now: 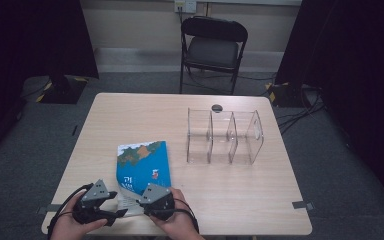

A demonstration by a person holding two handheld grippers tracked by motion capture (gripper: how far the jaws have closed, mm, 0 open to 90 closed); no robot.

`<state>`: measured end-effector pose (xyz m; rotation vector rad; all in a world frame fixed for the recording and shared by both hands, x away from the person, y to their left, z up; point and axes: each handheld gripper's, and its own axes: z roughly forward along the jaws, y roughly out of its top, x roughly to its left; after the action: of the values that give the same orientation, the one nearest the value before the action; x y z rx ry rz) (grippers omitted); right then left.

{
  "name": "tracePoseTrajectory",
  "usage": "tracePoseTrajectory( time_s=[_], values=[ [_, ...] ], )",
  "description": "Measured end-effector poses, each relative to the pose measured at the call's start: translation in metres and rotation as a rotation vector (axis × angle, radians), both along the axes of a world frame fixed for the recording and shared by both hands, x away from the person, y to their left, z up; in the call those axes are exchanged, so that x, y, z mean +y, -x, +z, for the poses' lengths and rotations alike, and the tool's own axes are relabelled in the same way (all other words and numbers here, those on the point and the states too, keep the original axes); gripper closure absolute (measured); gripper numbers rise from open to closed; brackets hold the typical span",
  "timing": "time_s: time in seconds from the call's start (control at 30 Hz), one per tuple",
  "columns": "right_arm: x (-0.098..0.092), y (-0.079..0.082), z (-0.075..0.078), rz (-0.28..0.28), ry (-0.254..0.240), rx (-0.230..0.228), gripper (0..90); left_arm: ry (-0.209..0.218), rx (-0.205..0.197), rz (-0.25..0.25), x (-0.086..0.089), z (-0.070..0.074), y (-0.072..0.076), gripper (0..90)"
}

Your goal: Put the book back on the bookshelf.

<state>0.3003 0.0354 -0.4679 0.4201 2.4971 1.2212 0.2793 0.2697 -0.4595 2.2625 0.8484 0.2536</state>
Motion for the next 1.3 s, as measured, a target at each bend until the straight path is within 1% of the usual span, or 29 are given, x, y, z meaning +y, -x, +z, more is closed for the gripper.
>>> tracePoseTrajectory(
  time_s=[0.1,0.13,0.17,0.2,0.23,0.27,0.37,0.4,0.47,0.5,0.53,0.6,0.63,0.7,0.73,0.77,0.8,0.87,0.9,0.97,1.0,1.07,1.1,1.13,1.17,1.2,1.23,1.27,1.3],
  values=[
    [-0.002,-0.002,0.003,0.001,-0.008,0.006,70.3,-0.009,0.005,-0.011,0.003,-0.003,0.002,28.3],
    [-0.002,-0.002,0.003,0.001,-0.005,0.009,70.5,-0.039,0.004,-0.03,0.006,-0.005,0.004,28.0],
    [-0.002,-0.002,0.003,0.001,-0.005,0.009,70.5,-0.039,0.004,-0.03,0.006,-0.005,0.004,27.6],
    [-0.002,-0.002,0.005,0.004,0.004,0.009,71.0,-0.02,0.007,-0.019,0.006,-0.007,0.004,27.0],
    [-0.002,-0.002,0.005,0.004,0.004,0.009,71.0,-0.017,0.013,-0.028,0.007,-0.009,0.004,27.0],
    [-0.001,-0.003,0.007,0.007,0.013,0.011,71.4,-0.031,0.012,-0.053,0.008,-0.01,0.002,25.0],
    [-0.002,-0.004,0.01,0.007,0.019,0.017,71.9,-0.032,0.016,-0.053,0.008,-0.012,0.001,20.1],
    [-0.003,-0.006,0.012,0.007,0.013,0.034,72.3,-0.019,0.02,-0.064,0.007,-0.013,0.002,19.8],
    [-0.003,-0.007,0.014,0.01,0.017,0.035,72.8,-0.024,0.017,-0.071,0.007,-0.013,0.002,19.6],
    [-0.003,-0.007,0.014,0.01,0.017,0.035,72.8,-0.011,0.013,-0.062,0.005,-0.013,0.002,19.6],
    [-0.004,-0.007,0.016,0.012,0.021,0.032,72.9,-0.033,0.016,-0.079,0.005,-0.013,0.002,19.0],
    [-0.004,-0.009,0.018,0.014,0.02,0.043,73.0,-0.03,0.017,-0.083,0.004,-0.015,0.001,18.5],
    [-0.004,-0.01,0.019,0.013,0.022,0.047,73.0,-0.041,0.02,-0.088,0.004,-0.015,0.001,18.3],
    [-0.004,-0.011,0.022,0.01,0.017,0.059,73.1,-0.017,0.021,-0.072,0.003,-0.018,0.001,17.4],
    [-0.005,-0.011,0.024,0.006,0.015,0.064,73.3,-0.034,0.022,-0.087,0.004,-0.017,0.001,16.9],
    [-0.005,-0.011,0.024,0.006,0.015,0.064,73.3,-0.034,0.022,-0.087,0.004,-0.017,0.001,16.8],
    [-0.005,-0.013,0.027,0.006,0.012,0.064,73.6,-0.047,0.021,-0.098,0.005,-0.017,0.001,16.7],
    [-0.005,-0.013,0.029,0.006,0.012,0.064,73.6,-0.044,0.024,-0.096,0.005,-0.018,0.001,16.3],
    [-0.005,-0.015,0.031,0.007,0.01,0.066,73.7,-0.025,0.032,-0.079,0.004,-0.019,0.003,16.3],
    [-0.005,-0.016,0.035,0.004,0.015,0.069,73.9,-0.058,0.022,-0.095,0.007,-0.018,0.002,16.2],
    [-0.006,-0.017,0.036,0.003,0.015,0.071,73.9,-0.038,0.023,-0.077,0.008,-0.02,0.003,16.2],
    [-0.007,-0.018,0.039,0.002,0.014,0.072,74.1,-0.038,0.035,-0.074,0.009,-0.02,0.003,16.2],
    [-0.007,-0.019,0.04,-0.002,0.014,0.074,74.2,-0.054,0.029,-0.084,0.01,-0.021,0.002,16.2],
    [-0.008,-0.02,0.042,-0.006,0.011,0.074,74.2,-0.042,0.039,-0.068,0.009,-0.022,0.003,16.2],
    [-0.009,-0.02,0.043,-0.01,0.007,0.076,74.3,-0.063,0.038,-0.083,0.01,-0.022,0.002,16.2],
    [-0.009,-0.021,0.045,-0.01,0.006,0.073,74.3,-0.049,0.047,-0.071,0.009,-0.023,0.003,16.2],
    [-0.01,-0.021,0.046,-0.015,0.002,0.08,74.3,-0.066,0.047,-0.086,0.01,-0.024,0.002,16.2],
    [-0.01,-0.022,0.047,-0.016,0.004,0.082,74.3,-0.054,0.047,-0.075,0.008,-0.026,0.002,16.2],
    [-0.009,-0.022,0.048,-0.013,0.006,0.081,74.4,-0.066,0.052,-0.076,0.007,-0.026,0.002,16.2]
  ],
)
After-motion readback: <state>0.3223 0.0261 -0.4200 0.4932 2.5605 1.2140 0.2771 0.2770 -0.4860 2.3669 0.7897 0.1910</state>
